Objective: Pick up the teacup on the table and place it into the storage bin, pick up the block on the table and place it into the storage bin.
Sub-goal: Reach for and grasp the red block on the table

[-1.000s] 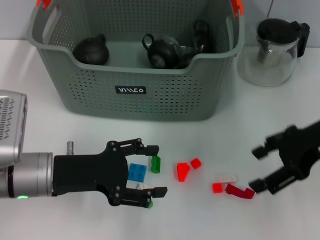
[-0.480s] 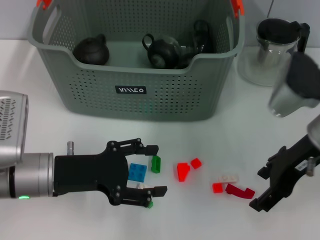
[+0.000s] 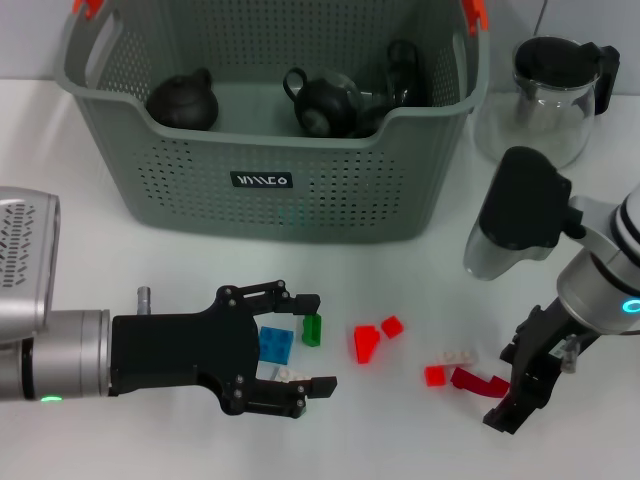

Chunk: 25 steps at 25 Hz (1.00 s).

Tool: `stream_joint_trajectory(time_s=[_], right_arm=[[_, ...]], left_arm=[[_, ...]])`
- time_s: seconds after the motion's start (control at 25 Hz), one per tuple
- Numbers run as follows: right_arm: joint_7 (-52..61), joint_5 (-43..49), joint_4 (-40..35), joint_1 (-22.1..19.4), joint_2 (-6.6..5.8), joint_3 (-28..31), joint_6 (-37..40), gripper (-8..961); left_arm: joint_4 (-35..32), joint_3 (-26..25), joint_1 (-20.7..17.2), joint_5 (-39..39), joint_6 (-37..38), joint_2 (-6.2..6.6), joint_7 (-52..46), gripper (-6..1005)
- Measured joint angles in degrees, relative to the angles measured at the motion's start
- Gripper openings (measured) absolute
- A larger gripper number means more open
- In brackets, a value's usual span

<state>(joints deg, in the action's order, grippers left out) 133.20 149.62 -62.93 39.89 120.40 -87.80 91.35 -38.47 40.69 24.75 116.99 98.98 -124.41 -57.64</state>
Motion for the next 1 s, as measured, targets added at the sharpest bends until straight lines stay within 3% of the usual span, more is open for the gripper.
stream_joint_trajectory(time_s=[0.12,0.4,0.76,0.88,1.0], right_arm=[[0.7,0.0,0.0,0.1,0.03,-1.9,-1.0,941],[1.8,0.0,-0.1,0.3,0.07,-6.3,-3.7,747],[1.9,0.1,-0.6,0.6,0.08,-7.1,-3.9,560],[1.9,0.0,-0.2,0.7,0.01,-7.2,-3.9,333],[2.0,0.1,-0.4,0.7,0.01,-7.3,-3.9,247]], left_arm=[[0.0,0.0,0.0,0.0,0.0,0.03,0.0,862],[0.0,0.0,0.0,-0.2,-0.3,0.04,0.0,861],[0.0,-0.1,0.0,-0.2,-0.7,0.04,0.0,862],[0.0,-0.1,0.0,-0.2,-0.9,0.04,0.0,862],[0.0,-0.1,0.0,-0.2,-1.1,0.04,0.0,861]])
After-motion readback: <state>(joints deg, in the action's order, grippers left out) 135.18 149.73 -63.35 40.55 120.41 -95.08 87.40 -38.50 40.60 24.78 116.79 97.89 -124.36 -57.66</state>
